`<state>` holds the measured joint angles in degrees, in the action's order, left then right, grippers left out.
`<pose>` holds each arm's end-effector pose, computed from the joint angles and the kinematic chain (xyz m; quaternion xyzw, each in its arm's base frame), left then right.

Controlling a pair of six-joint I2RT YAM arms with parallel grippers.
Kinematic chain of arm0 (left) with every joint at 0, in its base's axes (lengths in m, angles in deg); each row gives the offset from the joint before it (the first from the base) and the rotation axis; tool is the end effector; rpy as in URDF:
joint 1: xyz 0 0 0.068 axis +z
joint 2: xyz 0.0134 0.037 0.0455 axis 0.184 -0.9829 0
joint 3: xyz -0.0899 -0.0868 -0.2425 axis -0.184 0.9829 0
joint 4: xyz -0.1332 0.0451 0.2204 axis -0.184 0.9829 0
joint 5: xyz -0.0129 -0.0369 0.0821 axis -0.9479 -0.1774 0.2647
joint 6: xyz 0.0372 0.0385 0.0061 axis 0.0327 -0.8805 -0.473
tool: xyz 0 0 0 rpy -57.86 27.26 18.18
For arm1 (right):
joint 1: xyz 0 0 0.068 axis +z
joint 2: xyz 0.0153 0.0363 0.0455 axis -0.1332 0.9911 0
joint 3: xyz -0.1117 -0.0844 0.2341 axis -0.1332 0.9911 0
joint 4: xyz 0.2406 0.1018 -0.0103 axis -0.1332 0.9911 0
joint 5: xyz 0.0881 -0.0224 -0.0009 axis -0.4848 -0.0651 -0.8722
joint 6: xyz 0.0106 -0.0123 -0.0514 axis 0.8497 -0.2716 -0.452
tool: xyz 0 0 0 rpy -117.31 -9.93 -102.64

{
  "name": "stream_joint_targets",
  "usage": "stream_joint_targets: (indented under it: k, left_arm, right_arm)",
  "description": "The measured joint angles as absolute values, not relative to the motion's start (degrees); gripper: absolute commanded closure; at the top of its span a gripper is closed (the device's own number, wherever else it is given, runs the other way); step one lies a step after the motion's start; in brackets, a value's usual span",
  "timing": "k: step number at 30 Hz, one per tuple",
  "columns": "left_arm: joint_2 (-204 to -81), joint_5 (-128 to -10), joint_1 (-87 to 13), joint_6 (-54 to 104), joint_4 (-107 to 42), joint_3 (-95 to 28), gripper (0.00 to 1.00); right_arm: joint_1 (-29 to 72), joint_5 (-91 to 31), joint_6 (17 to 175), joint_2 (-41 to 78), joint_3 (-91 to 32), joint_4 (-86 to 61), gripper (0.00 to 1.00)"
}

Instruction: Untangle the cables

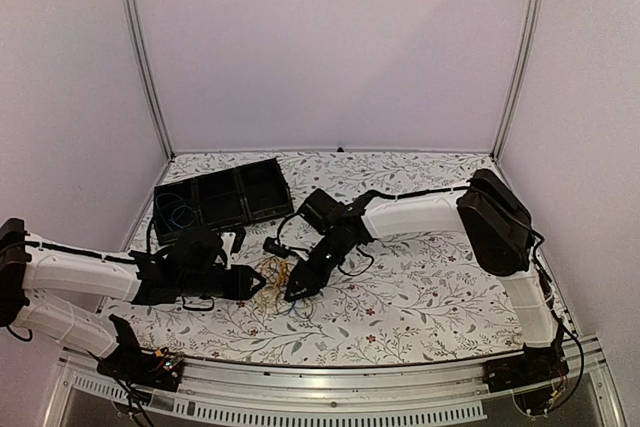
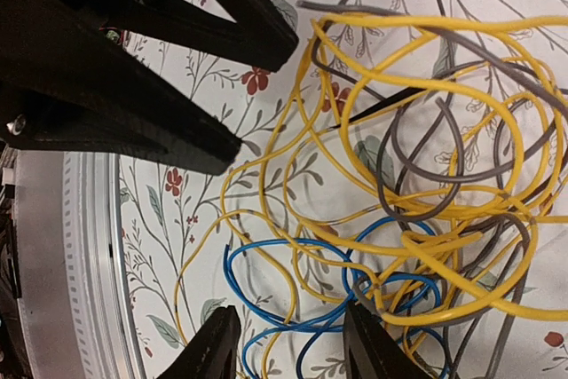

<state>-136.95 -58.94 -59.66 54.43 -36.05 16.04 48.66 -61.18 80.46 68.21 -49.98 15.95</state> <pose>0.1457 -0.1663 0.1476 0.0615 0.9124 -0.2755 0.2963 0.2441 0.4065 0.1340 -0.5569 0.7342 0.3825 0.0676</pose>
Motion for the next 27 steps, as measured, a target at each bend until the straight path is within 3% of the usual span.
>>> stream_joint_targets:
  k: [9, 12, 16, 19, 22, 27]
  left_arm:
    - [-137.91, -59.53, -59.66, 54.65, -36.80, 16.15, 0.64]
    - [-138.55, -59.83, -59.66, 54.70, -37.34, 16.15, 0.64]
    - [-139.27, -59.96, -59.66, 54.85, -37.50, 16.15, 0.64]
    - [-139.40, -59.98, -59.68, 54.85, -37.54, 16.15, 0.64]
    - [-139.42, -59.98, -59.68, 54.81, -37.74, 16.15, 0.64]
    - [-139.55, -59.98, -59.68, 54.32, -38.52, 16.15, 0.64]
  right_arm:
    - [49.05, -55.93, 82.69, 68.23, -50.35, 16.30, 0.50]
    - [49.43, -54.27, 83.26, 68.23, -50.86, 16.37, 0.58]
    - [49.91, -53.22, 83.79, 68.23, -50.94, 16.41, 0.61]
    - [50.10, -52.80, 83.90, 68.21, -50.88, 16.37, 0.69]
    - [50.10, -51.75, 83.85, 67.16, -49.28, 16.17, 0.99]
    - [50.10, -49.70, 83.00, 61.80, -44.78, 16.26, 1.00]
